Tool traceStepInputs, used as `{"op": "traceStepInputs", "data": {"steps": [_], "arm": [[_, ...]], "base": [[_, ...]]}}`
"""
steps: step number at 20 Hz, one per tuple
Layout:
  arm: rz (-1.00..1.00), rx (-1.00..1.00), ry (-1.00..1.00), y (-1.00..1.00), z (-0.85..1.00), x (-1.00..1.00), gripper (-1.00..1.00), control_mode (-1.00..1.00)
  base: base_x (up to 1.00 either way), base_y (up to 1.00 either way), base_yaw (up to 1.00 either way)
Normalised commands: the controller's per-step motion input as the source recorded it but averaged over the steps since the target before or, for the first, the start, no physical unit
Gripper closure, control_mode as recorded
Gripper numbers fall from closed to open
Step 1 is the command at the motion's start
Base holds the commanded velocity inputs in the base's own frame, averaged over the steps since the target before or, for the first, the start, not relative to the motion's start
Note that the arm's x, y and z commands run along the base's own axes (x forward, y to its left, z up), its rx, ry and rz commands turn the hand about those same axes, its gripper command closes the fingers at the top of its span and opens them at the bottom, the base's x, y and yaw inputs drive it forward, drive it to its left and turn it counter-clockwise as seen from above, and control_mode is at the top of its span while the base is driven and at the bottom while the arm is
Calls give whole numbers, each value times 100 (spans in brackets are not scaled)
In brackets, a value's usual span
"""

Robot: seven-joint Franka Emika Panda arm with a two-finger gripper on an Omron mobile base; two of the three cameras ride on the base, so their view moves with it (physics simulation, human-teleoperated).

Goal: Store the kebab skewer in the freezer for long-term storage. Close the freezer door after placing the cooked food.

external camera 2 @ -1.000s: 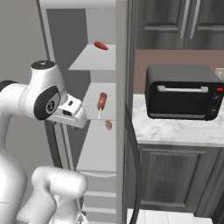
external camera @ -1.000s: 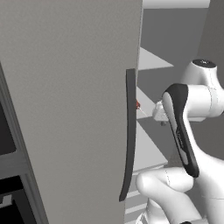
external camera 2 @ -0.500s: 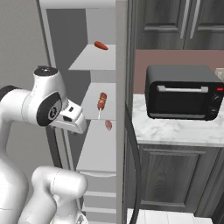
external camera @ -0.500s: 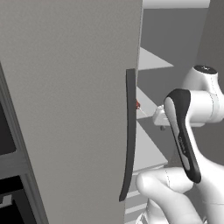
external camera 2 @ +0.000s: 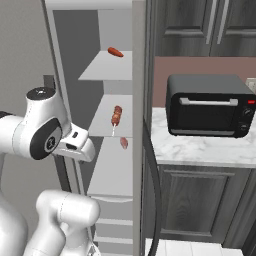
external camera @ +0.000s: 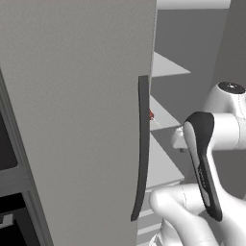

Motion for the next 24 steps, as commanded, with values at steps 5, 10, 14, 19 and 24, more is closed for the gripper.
{"op": "traceStepInputs", "data": {"steps": [5, 10, 14, 19, 24], "arm": [[6, -12, -6, 0, -39, -17, -100, -100], [1, 0, 0, 0, -2, -2, -100, -100], [0, 0, 1, 0, -2, 0, -100, -100], [0, 0, 0, 0, -1, 0, -100, -100], [0, 0, 0, 0, -1, -3, -100, 100]], "base": [[0, 0, 0], [0, 0, 0], [0, 0, 0], [0, 0, 0], [-14, 0, 0]]}}
